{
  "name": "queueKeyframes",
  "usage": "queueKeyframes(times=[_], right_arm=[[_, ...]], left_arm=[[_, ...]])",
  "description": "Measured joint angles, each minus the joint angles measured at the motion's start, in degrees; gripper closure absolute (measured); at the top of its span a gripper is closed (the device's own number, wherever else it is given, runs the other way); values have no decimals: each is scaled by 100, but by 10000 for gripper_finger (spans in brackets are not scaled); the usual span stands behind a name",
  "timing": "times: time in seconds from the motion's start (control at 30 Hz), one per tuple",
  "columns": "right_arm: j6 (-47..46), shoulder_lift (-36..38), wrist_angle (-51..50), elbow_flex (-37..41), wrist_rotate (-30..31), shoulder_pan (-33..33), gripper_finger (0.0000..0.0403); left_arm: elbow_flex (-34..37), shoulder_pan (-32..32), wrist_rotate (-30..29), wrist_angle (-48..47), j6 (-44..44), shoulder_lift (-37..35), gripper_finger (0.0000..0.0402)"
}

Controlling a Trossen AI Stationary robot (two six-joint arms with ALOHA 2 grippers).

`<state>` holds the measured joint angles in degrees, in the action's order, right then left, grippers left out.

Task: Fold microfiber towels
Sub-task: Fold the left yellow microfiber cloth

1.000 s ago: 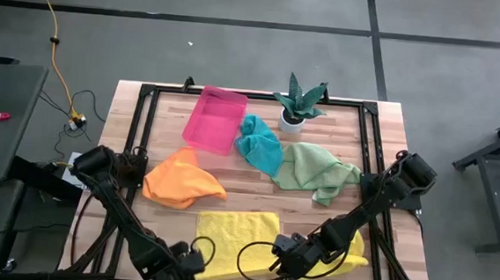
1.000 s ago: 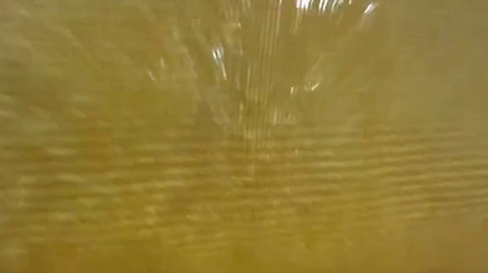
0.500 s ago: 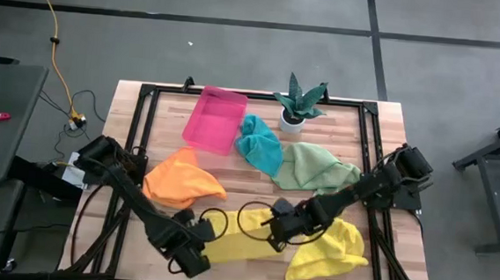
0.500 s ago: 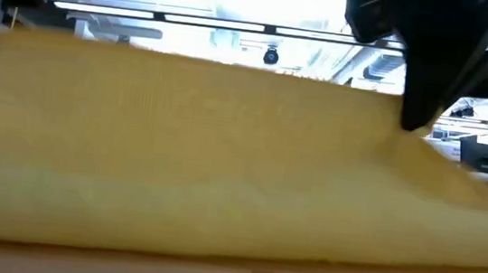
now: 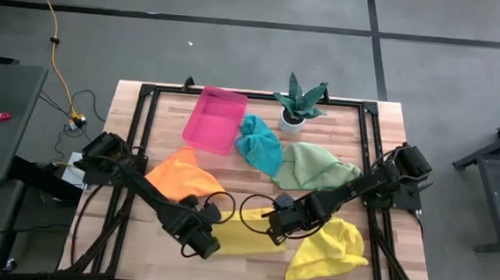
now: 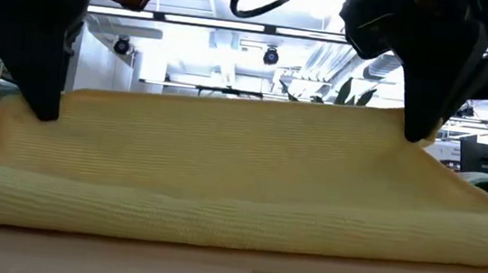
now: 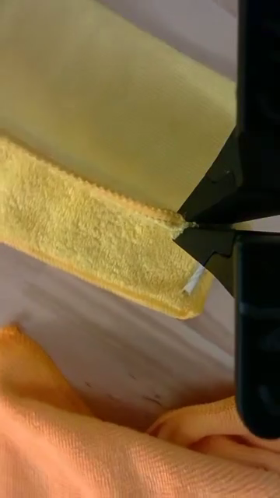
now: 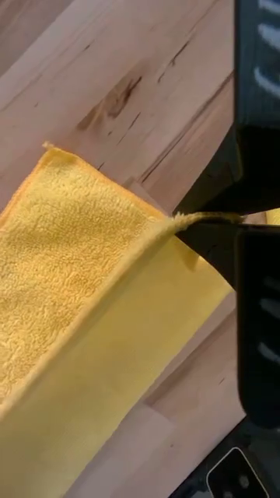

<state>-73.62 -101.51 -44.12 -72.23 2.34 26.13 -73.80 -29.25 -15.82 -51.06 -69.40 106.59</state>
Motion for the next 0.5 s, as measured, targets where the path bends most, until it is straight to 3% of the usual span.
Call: queueKeyframes(times=[0.5], right_arm=[[-99, -153, 179, -9, 20, -182, 403]], left_arm=[[-22, -466, 4, -142, -1375, -2, 402]])
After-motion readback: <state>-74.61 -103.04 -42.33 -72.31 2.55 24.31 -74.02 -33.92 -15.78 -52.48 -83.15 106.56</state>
